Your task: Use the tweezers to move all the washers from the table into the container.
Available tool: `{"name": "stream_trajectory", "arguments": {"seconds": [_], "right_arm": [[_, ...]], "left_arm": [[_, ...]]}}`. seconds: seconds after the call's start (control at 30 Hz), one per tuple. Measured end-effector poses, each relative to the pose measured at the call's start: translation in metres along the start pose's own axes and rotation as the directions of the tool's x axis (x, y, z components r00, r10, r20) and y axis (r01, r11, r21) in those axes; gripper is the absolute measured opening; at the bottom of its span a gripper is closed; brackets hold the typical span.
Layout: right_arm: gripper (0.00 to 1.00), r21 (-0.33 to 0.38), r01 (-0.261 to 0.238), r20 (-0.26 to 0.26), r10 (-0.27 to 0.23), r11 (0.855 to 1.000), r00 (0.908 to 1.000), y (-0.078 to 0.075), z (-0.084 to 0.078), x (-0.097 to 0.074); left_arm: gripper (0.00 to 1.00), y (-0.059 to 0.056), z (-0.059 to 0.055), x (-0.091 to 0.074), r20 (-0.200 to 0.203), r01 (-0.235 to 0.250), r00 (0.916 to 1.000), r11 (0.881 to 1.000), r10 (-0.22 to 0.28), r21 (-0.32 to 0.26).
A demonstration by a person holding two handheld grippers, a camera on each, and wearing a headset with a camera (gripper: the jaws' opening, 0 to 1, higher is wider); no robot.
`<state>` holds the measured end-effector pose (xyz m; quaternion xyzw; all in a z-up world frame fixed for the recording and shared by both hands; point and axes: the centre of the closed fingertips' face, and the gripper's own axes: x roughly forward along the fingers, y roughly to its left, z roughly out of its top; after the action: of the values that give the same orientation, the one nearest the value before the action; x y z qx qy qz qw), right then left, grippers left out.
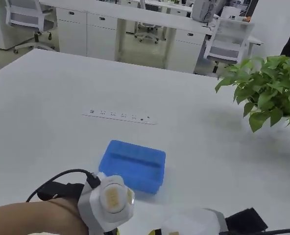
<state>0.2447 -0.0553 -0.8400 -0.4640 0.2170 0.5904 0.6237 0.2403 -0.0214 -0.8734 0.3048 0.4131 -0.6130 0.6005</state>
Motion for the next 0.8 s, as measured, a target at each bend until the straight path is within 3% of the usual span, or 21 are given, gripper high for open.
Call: {"name": "stream_trajectory", "arguments": {"seconds": [0.1,0.17,0.23,0.27,0.3,0.33,0.4,0.5,0.53,0.57,0.63,0.73,0.8], "right_arm": [[0.02,0.172,0.001,0.024,-0.005,0.985,0.9997,0.0,-0.003,0.006],[0.03,0.219,0.025,0.028,-0.032,0.975,0.9991,-0.002,-0.004,0.005],[0.05,0.301,0.039,0.034,-0.051,0.953,0.9981,0.0,-0.006,0.003],[0.06,0.332,0.045,0.031,-0.058,0.942,0.9978,0.001,-0.008,0.002],[0.06,0.368,0.048,0.025,-0.061,0.929,0.9978,0.002,-0.011,0.002],[0.05,0.433,0.049,0.05,-0.078,0.9,0.9957,0.003,-0.009,-0.001],[0.07,0.515,0.055,0.067,-0.104,0.855,0.9923,0.003,-0.01,-0.005],[0.08,0.562,0.09,0.052,-0.144,0.822,0.9882,0.002,-0.013,-0.013],[0.08,0.572,0.096,0.05,-0.151,0.814,0.9872,0.003,-0.014,-0.015],[0.08,0.579,0.1,0.05,-0.158,0.809,0.9862,0.004,-0.014,-0.017],[0.08,0.615,0.104,0.058,-0.176,0.782,0.9826,0.006,-0.014,-0.021],[0.09,0.618,0.112,0.048,-0.179,0.778,0.9826,0.011,-0.016,-0.02],[0.1,0.618,0.101,0.052,-0.168,0.78,0.9844,0.013,-0.015,-0.017]], "left_arm": [[0.03,0.01,-0.003,0.0,-0.033,-0.092,0.9951,0.995,0.093,0.031],[0.03,0.015,-0.006,0.0,-0.062,-0.136,0.9883,0.989,0.139,0.057],[0.03,0.017,-0.003,-0.001,-0.055,-0.173,0.9824,0.98,0.179,0.098],[0.03,0.022,-0.005,-0.002,-0.078,-0.217,0.9704,0.966,0.229,0.139],[0.03,0.026,-0.007,-0.003,-0.091,-0.245,0.9609,0.956,0.261,0.162],[0.03,0.029,-0.007,-0.004,-0.093,-0.273,0.9518,0.945,0.292,0.18],[0.03,0.031,-0.009,-0.004,-0.105,-0.294,0.9429,0.938,0.316,0.182],[0.03,0.029,-0.014,-0.003,-0.126,-0.288,0.9411,0.939,0.314,0.186],[0.03,0.03,-0.011,-0.003,-0.111,-0.294,0.9416,0.937,0.318,0.187],[0.04,0.028,-0.013,-0.003,-0.12,-0.281,0.9456,0.945,0.302,0.164],[0.04,0.026,-0.012,-0.002,-0.117,-0.26,0.9542,0.957,0.275,0.13],[0.04,0.026,-0.012,-0.002,-0.121,-0.262,0.9536,0.958,0.276,0.119],[0.04,0.023,-0.013,-0.001,-0.123,-0.241,0.9595,0.964,0.254,0.111]]}}
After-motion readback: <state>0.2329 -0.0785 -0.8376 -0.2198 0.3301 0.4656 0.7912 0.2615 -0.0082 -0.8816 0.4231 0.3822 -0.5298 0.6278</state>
